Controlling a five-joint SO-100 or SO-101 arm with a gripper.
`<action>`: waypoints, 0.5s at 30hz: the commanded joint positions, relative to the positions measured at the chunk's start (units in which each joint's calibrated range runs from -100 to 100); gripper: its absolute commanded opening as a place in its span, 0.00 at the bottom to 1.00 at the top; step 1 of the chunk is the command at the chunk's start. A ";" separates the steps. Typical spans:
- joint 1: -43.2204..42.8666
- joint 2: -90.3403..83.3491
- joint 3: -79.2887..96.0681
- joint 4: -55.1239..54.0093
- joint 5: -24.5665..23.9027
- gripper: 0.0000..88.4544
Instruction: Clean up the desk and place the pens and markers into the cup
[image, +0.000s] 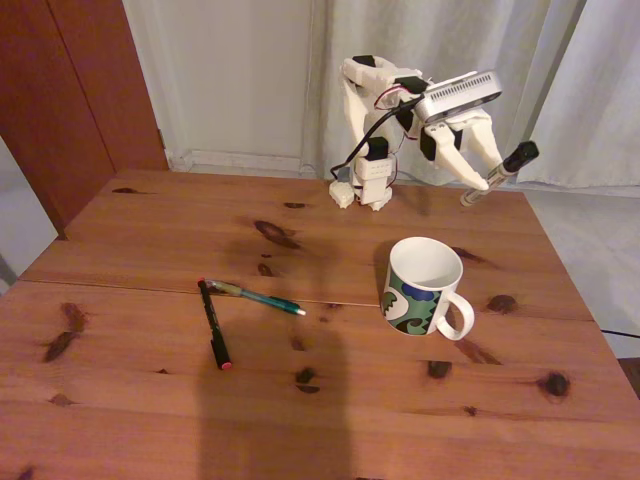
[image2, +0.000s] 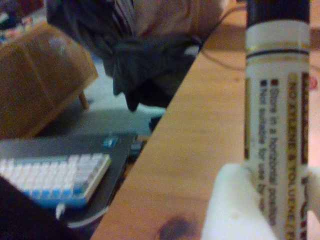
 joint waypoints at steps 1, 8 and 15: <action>0.32 2.19 -1.64 -5.48 -0.13 0.01; 2.57 10.71 -1.64 -17.09 -0.13 0.01; 5.70 17.91 -1.73 -25.69 -0.13 0.01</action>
